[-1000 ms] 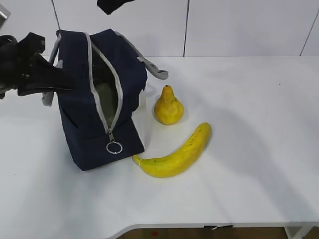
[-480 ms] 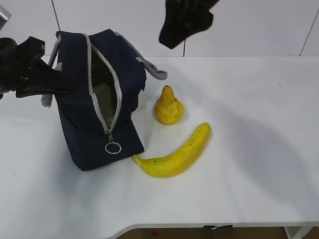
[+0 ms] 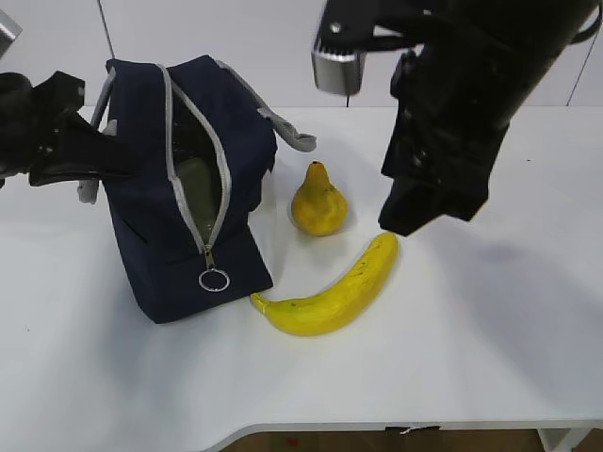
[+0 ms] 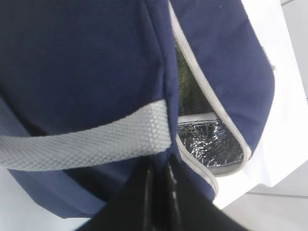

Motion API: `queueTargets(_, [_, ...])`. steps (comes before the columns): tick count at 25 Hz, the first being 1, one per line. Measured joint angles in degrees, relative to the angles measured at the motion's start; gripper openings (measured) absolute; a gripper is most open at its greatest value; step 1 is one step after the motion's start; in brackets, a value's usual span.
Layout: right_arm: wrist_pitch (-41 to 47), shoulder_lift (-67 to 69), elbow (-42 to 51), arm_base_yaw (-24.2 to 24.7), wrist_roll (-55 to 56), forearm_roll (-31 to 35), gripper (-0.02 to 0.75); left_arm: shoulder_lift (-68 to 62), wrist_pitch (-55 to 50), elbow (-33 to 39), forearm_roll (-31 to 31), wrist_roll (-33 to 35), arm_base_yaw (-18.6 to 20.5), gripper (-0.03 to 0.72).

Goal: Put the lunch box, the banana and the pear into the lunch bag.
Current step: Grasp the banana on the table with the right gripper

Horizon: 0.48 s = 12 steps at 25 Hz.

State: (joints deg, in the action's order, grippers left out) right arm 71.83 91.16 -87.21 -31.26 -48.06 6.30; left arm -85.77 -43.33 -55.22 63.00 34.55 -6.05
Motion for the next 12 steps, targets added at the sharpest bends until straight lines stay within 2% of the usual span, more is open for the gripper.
queueTargets(7, [-1.49,-0.35,9.73,0.0,-7.57,0.32,0.456,0.0,-0.02,0.0,-0.05,0.0,0.0,-0.001])
queueTargets(12, [-9.64,-0.35,13.89,0.0,-17.43,-4.83,0.456,0.0,-0.02,0.0,-0.05,0.0,0.0,-0.001])
